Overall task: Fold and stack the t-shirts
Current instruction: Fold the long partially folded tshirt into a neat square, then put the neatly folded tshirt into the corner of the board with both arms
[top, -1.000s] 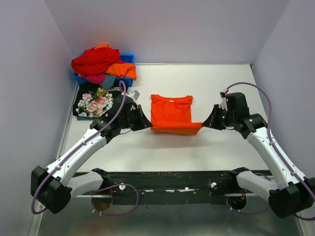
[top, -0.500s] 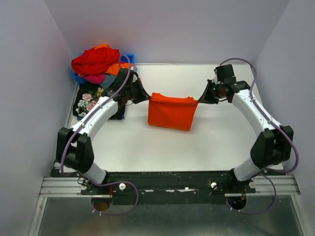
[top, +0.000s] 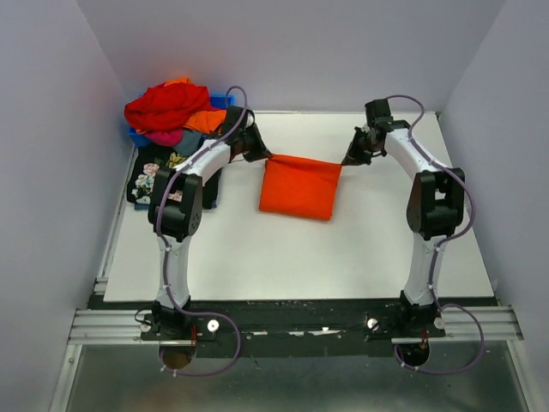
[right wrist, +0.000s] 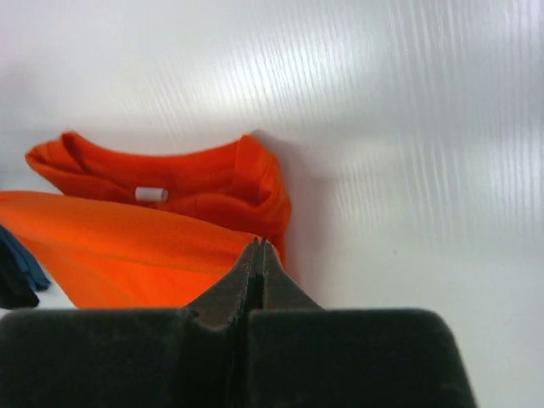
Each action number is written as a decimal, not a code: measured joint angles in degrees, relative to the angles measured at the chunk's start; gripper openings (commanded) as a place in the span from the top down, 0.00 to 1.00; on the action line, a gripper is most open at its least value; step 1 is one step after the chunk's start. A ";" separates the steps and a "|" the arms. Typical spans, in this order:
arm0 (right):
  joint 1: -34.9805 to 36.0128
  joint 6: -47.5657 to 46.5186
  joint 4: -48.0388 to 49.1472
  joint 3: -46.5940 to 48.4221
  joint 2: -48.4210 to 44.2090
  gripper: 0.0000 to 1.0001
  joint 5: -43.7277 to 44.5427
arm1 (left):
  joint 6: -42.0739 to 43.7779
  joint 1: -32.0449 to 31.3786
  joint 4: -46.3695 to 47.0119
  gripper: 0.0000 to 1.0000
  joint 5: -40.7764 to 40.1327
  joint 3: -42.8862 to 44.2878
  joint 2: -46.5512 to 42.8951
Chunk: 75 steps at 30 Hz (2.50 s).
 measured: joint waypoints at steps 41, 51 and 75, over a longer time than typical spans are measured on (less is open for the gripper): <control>0.72 2.10 14.12 -4.37 8.83 0.52 -6.14 | -0.04 2.05 9.57 0.39 4.15 -1.38 9.27; 2.10 2.58 13.97 -3.19 9.57 0.60 -4.24 | -1.03 2.05 11.85 0.67 5.95 -0.70 11.26; 6.67 -0.55 22.10 -17.03 -7.43 0.99 5.20 | 2.47 1.77 21.14 1.00 3.76 -16.41 -3.34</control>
